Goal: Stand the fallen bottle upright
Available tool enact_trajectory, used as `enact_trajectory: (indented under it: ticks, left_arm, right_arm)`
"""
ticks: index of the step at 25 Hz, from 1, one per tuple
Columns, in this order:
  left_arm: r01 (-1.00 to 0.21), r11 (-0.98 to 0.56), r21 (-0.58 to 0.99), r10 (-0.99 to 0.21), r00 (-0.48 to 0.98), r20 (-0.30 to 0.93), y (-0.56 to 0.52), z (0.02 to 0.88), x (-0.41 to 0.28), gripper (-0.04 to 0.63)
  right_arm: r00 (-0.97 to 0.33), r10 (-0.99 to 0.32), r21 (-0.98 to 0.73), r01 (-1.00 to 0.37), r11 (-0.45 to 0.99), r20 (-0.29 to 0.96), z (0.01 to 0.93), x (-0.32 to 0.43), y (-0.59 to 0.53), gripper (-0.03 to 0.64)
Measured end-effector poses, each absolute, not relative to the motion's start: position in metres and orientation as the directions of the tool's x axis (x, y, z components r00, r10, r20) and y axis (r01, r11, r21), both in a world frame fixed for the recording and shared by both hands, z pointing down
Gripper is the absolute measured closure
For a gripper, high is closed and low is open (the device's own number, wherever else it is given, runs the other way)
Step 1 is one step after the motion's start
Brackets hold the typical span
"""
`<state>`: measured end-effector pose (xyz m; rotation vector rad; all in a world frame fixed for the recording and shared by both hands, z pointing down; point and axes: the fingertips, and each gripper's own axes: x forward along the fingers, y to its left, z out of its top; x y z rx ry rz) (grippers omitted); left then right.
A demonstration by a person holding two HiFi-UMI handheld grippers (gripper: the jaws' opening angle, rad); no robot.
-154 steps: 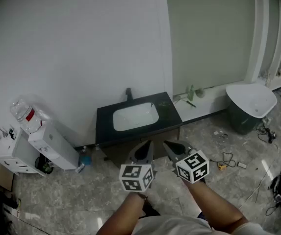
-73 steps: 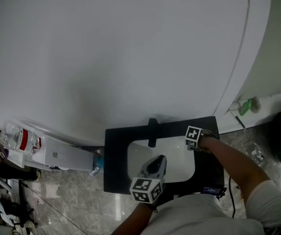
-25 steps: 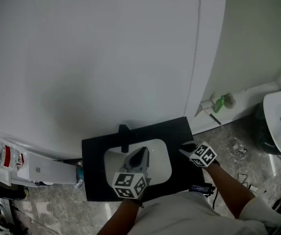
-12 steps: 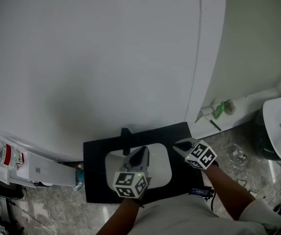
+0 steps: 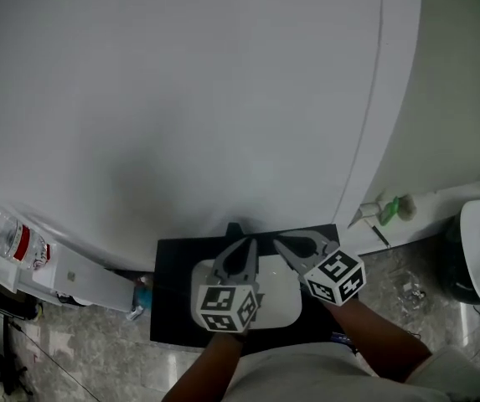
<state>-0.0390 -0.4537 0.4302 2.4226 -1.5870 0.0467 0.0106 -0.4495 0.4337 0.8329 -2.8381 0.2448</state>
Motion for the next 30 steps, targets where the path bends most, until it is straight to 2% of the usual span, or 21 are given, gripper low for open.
enact_trajectory:
  ticks: [4, 13, 30]
  left_arm:
    - [-0.919, -0.352, 0.177, -0.917, 0.377, 0.132, -0.451, 0.418, -0.051, 0.586]
    - [-0.928, -0.340, 0.154, -0.924, 0.360, 0.130, -0.446, 0.409, -0.061, 0.586]
    - [-0.925, -0.346, 0.157, -0.917, 0.369, 0.151, -0.443, 0.416, -0.057, 0.586]
  right_arm:
    - [-0.833, -0.530, -0.083, -0.546, 0.833, 0.161, 0.414, -0.007, -0.442, 0.617]
    - [-0.850, -0.505, 0.014, -0.509, 0.861, 0.148, 0.394, -0.026, -0.426, 0.617]
    - [-0.859, -0.493, 0.016, -0.496, 0.868, 0.140, 0.394, -0.025, -0.419, 0.617]
